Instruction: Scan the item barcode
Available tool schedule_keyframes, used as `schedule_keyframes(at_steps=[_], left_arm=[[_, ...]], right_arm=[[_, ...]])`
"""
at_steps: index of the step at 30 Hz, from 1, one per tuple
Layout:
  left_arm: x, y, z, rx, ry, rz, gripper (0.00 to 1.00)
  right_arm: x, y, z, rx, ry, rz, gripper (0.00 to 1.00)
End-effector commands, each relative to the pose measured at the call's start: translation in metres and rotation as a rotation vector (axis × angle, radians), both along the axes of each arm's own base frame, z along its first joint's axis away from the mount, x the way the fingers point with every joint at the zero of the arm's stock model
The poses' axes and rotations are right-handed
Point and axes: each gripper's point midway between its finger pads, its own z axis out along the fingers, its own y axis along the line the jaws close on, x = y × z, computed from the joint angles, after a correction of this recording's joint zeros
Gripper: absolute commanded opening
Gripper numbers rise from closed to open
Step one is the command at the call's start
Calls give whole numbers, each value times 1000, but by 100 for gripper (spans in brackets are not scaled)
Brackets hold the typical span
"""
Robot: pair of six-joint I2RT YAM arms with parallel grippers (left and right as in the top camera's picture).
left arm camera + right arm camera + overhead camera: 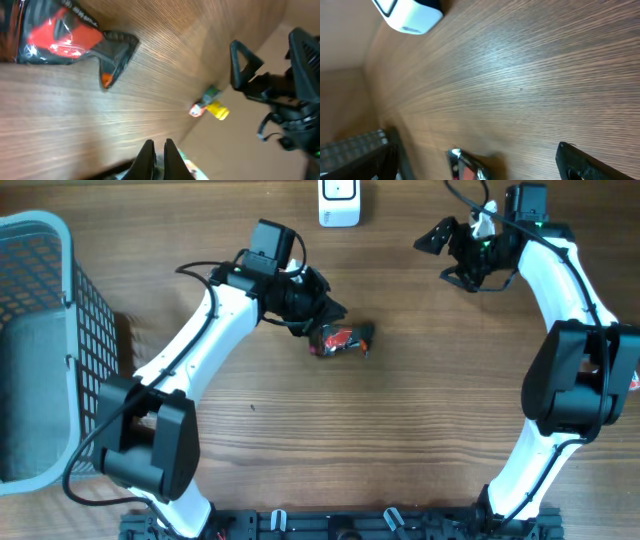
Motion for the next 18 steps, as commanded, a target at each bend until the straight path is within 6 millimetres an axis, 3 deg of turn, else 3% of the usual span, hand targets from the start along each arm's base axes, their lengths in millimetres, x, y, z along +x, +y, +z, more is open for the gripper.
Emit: schedule_keyframes(at_steps=[1,3,5,9,10,14,18], left_arm=[[3,1,-1,99,-176,-106,4],[8,8,-7,170,-220,-109,10],[14,16,-12,233,-266,-118,23],[29,39,-20,403,-415,-198,73],[31,42,-21,430,-442,-222,100],[40,59,-12,548,-528,-237,100],[49,86,23,667,-592,-89,100]], right_arm=[[-1,-3,4,-78,-51,49,100],[-8,4,2,-111,-81,139,100],[-13,10,0,-138,-112,218,100],[-16,7,-7,-205,-108,239,100],[-15,5,-8,-216,-107,237,100],[-16,5,-9,-301,-218,403,100],[-20,16,-10,-356,-332,589,100]])
